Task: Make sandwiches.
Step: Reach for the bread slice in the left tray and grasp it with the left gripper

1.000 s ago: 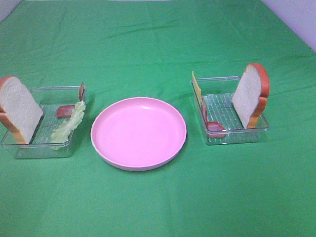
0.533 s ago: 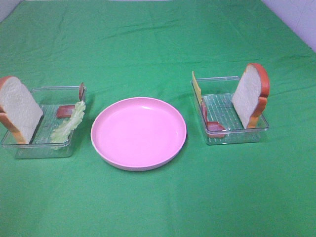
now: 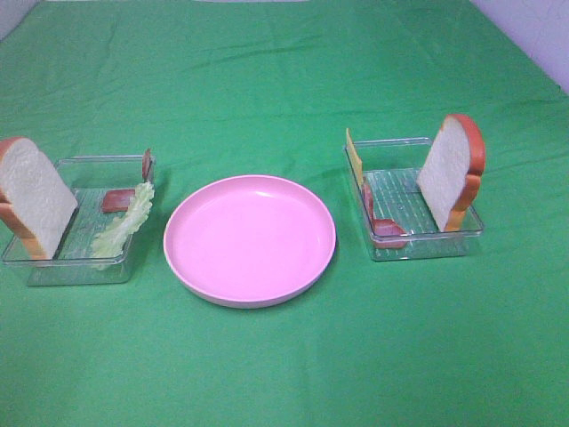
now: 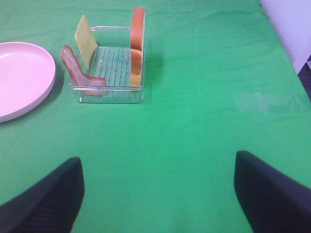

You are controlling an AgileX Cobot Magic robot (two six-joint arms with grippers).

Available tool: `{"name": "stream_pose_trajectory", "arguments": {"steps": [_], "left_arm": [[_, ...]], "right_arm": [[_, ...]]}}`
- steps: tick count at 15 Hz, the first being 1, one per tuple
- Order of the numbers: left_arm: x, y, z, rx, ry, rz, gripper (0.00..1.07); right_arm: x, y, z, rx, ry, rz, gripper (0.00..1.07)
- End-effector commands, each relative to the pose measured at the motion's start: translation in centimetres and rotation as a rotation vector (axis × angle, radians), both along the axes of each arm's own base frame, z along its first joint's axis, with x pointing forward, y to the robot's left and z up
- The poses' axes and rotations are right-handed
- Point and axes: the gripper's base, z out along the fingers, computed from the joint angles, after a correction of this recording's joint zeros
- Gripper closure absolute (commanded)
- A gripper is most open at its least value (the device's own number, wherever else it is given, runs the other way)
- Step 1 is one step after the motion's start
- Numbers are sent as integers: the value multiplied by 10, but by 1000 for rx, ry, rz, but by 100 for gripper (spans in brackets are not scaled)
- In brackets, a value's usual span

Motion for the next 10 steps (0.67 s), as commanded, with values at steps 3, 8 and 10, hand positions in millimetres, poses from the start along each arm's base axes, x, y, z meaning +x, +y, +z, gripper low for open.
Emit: {"name": "stream_pose_trajectory", "arguments": {"steps": [3, 8, 10], "left_arm": [[41, 1, 28, -5, -122, 6, 24], [145, 2, 18, -98, 176, 7, 24], [187, 3, 14, -108, 339, 8, 24]], "right_arm": [[-1, 0, 0, -9, -20, -7, 28], [-1, 0, 0, -9, -20, -7, 28], [-1, 0, 0, -9, -20, -7, 28]]}}
